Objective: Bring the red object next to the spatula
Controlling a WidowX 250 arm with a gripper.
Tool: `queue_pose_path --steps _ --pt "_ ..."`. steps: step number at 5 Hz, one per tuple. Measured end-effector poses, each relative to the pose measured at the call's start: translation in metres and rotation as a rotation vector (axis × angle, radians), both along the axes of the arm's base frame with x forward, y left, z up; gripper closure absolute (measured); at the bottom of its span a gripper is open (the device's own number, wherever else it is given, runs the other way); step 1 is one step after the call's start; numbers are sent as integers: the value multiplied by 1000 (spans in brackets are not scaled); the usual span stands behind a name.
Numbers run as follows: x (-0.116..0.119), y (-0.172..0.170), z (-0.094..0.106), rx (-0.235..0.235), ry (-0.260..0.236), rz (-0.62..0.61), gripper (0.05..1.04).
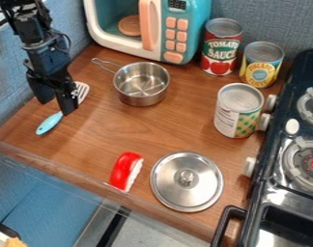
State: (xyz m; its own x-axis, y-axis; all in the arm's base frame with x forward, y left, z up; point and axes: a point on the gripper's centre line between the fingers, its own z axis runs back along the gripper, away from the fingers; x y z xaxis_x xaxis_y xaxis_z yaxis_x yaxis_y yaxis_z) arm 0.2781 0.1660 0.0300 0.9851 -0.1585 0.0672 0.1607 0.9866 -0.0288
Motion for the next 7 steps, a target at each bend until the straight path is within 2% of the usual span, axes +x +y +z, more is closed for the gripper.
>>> queue_pose_path --steps 1,2,3,4,5,6,7 --pt "-4 -6 -13 -17 28 1 83" --pt "-4 -50 -10 -9 11 -51 83" --pt "-1 -97 -9 35 -11 -83 83" --pt "-1 -128 -13 105 -2 -95 83" --pt "-2 -149 -13 147 11 -68 83" --pt "-4 -160 -15 181 4 -68 83" --pt "-12 -161 -19 218 24 -57 83"
